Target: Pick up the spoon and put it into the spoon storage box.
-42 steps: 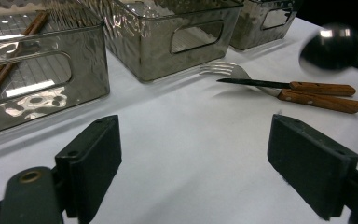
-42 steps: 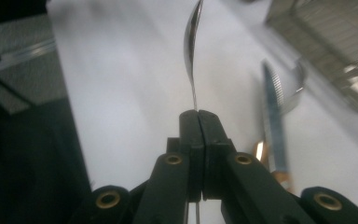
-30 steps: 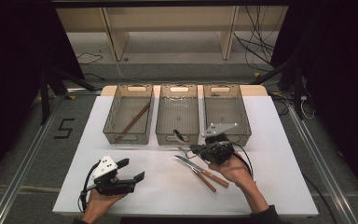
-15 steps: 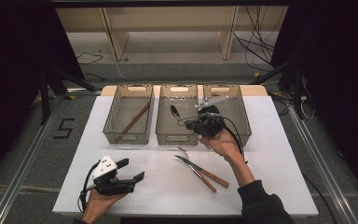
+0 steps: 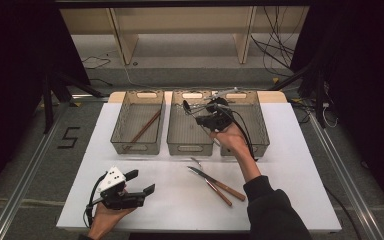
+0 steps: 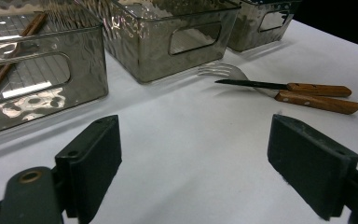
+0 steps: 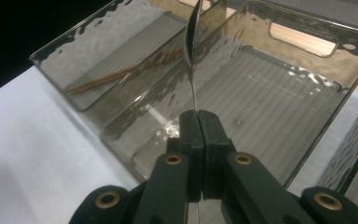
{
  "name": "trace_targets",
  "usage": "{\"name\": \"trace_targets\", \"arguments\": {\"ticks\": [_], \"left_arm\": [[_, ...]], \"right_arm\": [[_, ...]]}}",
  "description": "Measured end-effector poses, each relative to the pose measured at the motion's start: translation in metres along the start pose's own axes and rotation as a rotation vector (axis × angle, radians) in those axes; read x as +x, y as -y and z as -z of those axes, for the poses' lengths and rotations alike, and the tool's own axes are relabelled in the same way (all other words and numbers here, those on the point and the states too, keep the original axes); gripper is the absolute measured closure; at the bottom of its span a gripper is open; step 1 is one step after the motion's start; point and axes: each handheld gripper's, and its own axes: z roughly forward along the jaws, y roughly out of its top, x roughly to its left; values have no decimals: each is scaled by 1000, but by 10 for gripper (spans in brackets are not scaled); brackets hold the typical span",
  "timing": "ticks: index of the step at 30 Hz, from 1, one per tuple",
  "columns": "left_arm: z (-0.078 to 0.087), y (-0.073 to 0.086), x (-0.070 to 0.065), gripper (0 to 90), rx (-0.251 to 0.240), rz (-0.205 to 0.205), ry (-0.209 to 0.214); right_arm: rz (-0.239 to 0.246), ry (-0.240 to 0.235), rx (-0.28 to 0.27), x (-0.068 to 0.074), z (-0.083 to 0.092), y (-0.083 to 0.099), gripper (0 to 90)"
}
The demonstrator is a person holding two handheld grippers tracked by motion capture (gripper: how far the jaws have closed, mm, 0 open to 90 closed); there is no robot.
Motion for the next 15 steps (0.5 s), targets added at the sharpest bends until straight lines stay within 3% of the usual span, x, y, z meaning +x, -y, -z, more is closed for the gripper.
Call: {"name": "trace_targets", "arguments": {"ticks": [15], "left_arm": [[0, 0, 0, 171, -5, 2, 5]], "right_arm": [[-70, 34, 26, -14, -32, -18, 899]]}}
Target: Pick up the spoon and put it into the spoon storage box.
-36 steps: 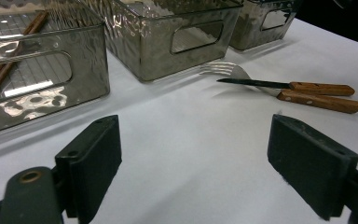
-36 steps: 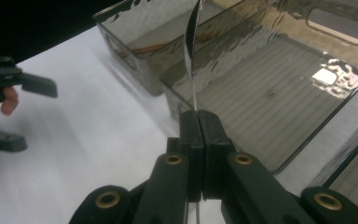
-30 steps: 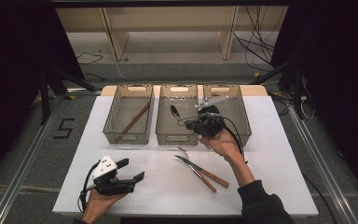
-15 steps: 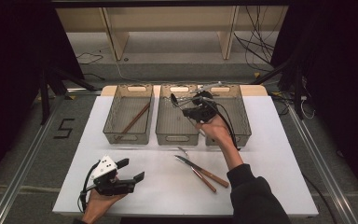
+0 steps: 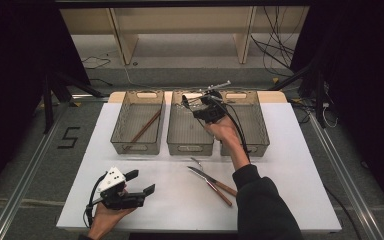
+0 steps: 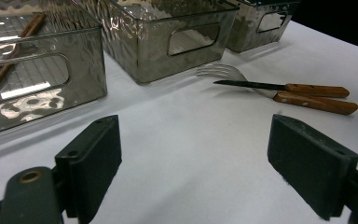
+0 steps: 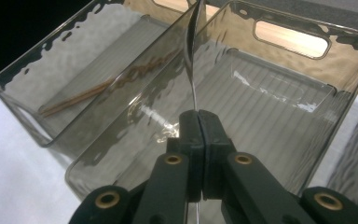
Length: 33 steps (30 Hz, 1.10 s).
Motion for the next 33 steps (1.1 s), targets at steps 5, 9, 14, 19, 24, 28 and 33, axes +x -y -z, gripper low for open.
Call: {"name": "trace_targets", "arguments": {"ticks": [5, 9, 14, 19, 24, 28, 33], "left_arm": [[0, 0, 0, 171, 0, -2, 0], [0, 0, -1, 171, 6, -4, 2], [0, 0, -1, 171, -1, 3, 3], [0, 0, -1, 171, 5, -5, 4], [0, 0, -1, 171, 7, -4, 6], [0, 0, -1, 171, 3, 0, 5], [0, 0, -1, 171, 9, -6, 6]], "right_arm": [[-17, 3, -5, 1, -9, -4, 899], [-14, 12, 10, 2, -16, -4, 899], [-24, 26, 37, 0, -24, -3, 900], [-21, 34, 38, -1, -27, -2, 900], [-29, 34, 42, -2, -30, -2, 898], [-28, 36, 54, -2, -34, 0, 897], [-18, 40, 72, 1, -40, 1, 895]]}}
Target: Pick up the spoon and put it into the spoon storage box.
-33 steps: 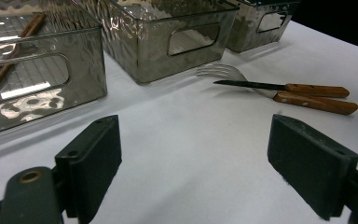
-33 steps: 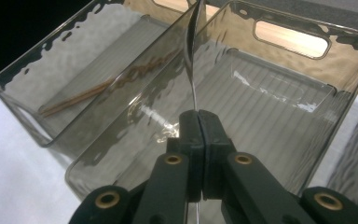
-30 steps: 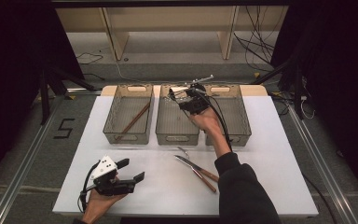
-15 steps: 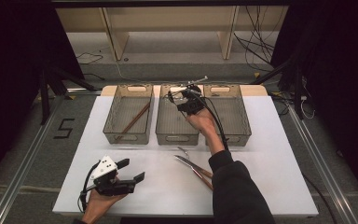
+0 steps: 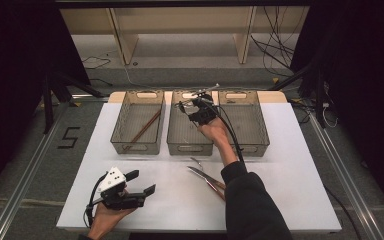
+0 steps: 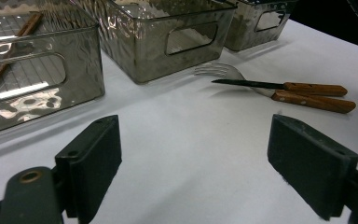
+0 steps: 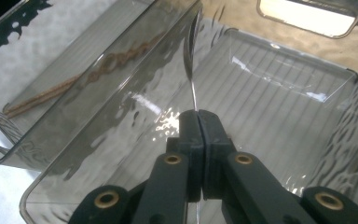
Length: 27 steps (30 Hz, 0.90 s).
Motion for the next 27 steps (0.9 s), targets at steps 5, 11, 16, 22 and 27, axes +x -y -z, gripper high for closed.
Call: {"name": "trace_targets", "arguments": {"ticks": [5, 11, 16, 22, 27], "left_arm": [[0, 0, 0, 171, -1, 0, 2], [0, 0, 0, 171, 0, 1, 3], [0, 0, 0, 171, 1, 0, 2], [0, 0, 0, 171, 0, -1, 1], [0, 0, 0, 171, -2, 1, 1]], "right_arm": [[-9, -20, 10, 0, -4, 0, 723], [-9, -65, -3, -1, 4, -1, 585], [29, -95, -14, 6, 14, 0, 524], [72, -145, -37, 17, 31, 5, 434], [126, -175, -67, 27, 52, 17, 391]]}}
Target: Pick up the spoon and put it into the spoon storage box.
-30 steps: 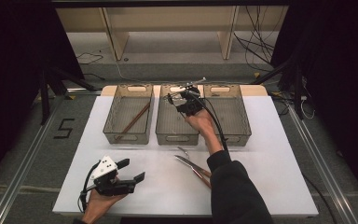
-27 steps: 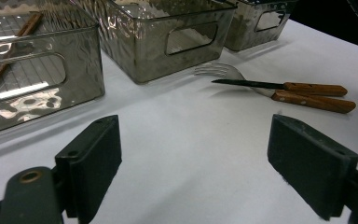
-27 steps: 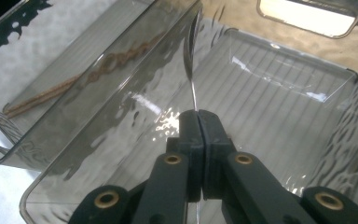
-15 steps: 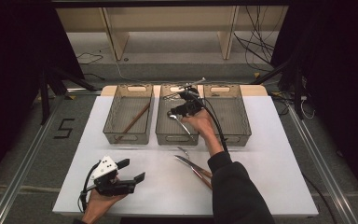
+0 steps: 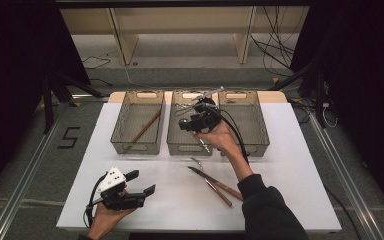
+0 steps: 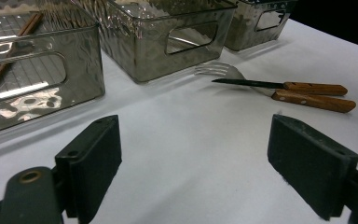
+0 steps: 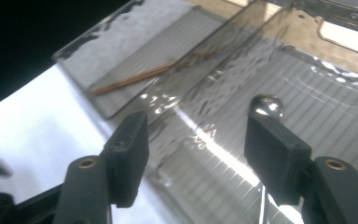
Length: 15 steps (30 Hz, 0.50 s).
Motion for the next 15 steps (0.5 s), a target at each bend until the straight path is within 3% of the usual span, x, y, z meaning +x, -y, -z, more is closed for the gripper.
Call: {"name": "trace_targets", "arguments": {"ticks": [10, 15], "left_arm": [[-1, 0, 0, 171, 4, -2, -4], [-1, 0, 0, 171, -1, 1, 1]], "right_arm": [[53, -47, -18, 20, 32, 34, 363], [85, -41, -14, 26, 42, 51, 357]]}}
